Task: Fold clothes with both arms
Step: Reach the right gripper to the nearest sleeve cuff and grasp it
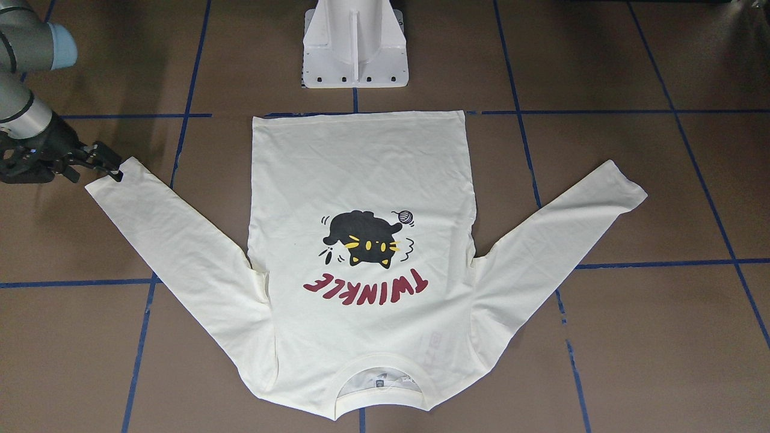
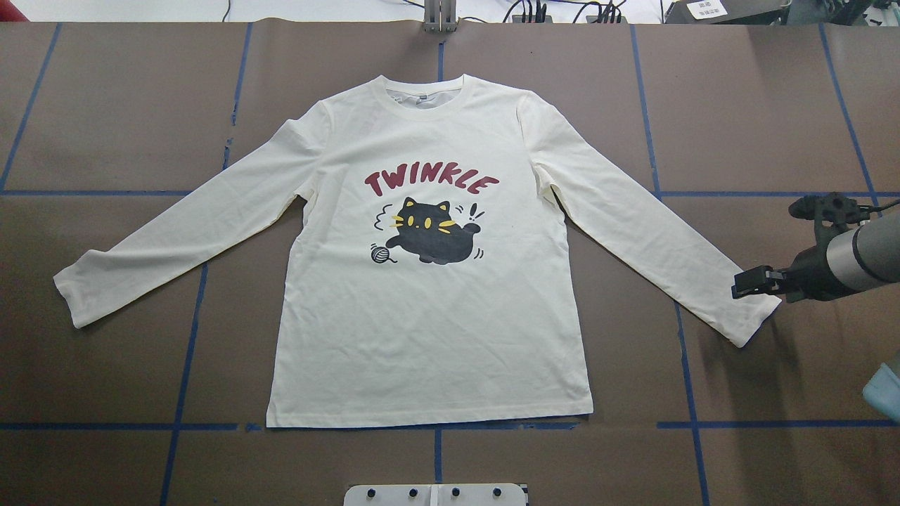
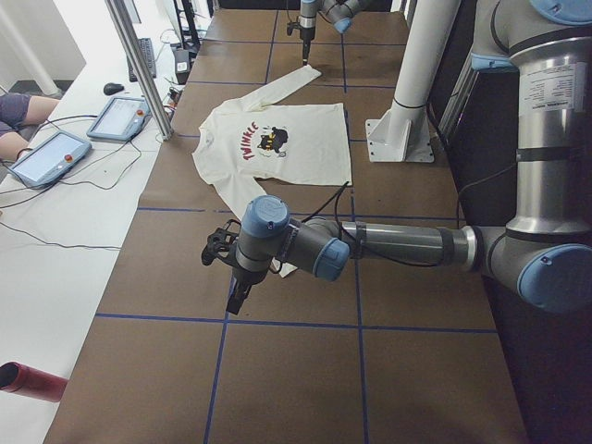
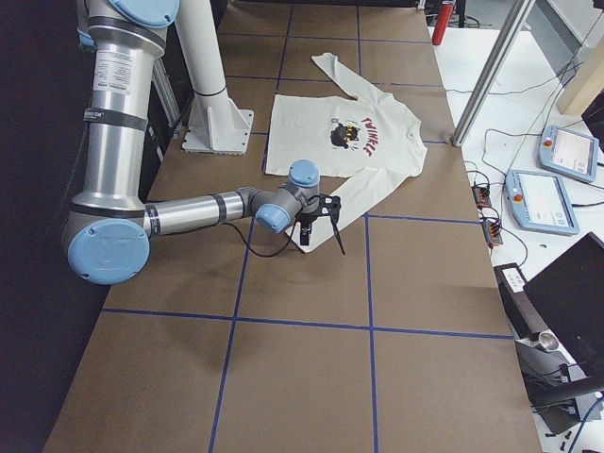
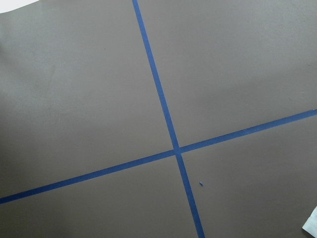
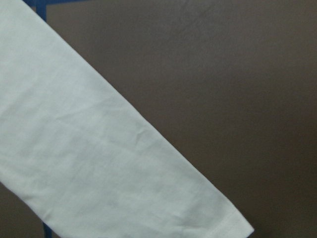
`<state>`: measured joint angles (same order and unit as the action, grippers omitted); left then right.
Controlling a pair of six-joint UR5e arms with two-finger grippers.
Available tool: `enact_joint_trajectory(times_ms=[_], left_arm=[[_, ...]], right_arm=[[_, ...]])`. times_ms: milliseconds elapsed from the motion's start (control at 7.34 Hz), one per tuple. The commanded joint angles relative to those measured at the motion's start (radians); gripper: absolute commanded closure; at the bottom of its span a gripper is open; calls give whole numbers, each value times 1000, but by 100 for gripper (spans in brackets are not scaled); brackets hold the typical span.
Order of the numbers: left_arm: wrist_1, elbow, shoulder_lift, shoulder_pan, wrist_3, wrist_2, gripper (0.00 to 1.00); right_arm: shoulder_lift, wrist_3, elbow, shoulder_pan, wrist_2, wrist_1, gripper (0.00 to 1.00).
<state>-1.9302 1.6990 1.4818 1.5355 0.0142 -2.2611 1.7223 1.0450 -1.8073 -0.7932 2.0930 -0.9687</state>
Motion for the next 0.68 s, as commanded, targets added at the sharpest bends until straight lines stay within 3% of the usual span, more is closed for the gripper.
enact_joint_trajectory(times_ms=[0,272,409,545], left_arm=[[-1,1,0,0,1,-35,1],[-1,1,2,0,-2,-35,1],[-1,1,0,0,-2,-37,1],[-1,1,0,0,-2,-38,1]], right_arm=[[-3,12,37,63,-34,-1,0],[5,10,43,66,-28,-1,2],[2,9,43,66,-21,-1,36],[2,6,42,65,-18,-1,63]])
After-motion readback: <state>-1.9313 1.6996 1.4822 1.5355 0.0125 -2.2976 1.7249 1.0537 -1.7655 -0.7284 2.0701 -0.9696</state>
